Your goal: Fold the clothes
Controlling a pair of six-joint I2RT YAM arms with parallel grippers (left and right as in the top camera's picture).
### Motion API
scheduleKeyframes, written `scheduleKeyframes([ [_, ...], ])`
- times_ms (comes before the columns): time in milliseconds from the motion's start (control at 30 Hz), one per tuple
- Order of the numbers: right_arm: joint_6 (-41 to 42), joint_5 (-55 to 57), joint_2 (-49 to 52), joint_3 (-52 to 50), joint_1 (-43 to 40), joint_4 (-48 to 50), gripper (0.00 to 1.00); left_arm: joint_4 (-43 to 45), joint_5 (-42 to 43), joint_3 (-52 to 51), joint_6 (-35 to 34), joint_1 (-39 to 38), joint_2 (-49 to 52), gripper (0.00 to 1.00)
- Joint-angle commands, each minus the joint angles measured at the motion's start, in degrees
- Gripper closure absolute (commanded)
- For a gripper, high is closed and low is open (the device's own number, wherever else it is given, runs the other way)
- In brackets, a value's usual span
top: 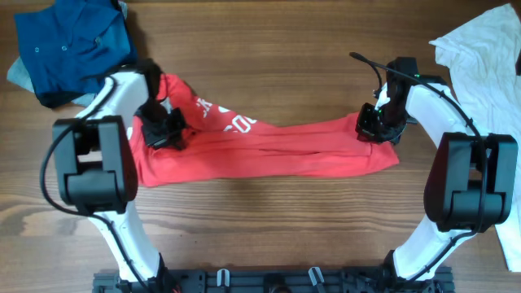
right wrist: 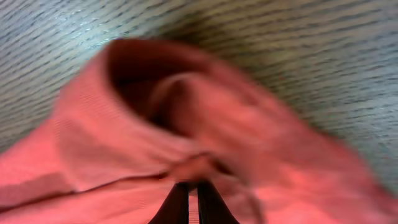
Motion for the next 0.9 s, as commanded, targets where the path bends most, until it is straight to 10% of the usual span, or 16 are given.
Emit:
scheduleKeyframes([
  [0, 4.9, 4.2, 0.7, -0.6, 0.1, 0.3, 0.94, -1.4, -5.8, -3.3, -4.3, 4.7, 2.1, 0.85],
  [433, 9.1, 6.9, 1.3, -0.2, -3.4, 0.2, 0.96, -2.2, -9.0, -1.6, -4.7, 5.8, 0.0, 0.82],
  [567, -0.7, -7.0, -1.4, 1.1, -6.3, -0.4, 0.96, -2.1, -9.0, -0.6, -4.9, 5.8, -3.0, 0.84],
  [867, -3.7, -6.2, -4.8, -0.1, 6.8, 2.9, 0.96, -2.1, -7.5, -0.6, -4.9, 5.7, -3.3, 0.91],
])
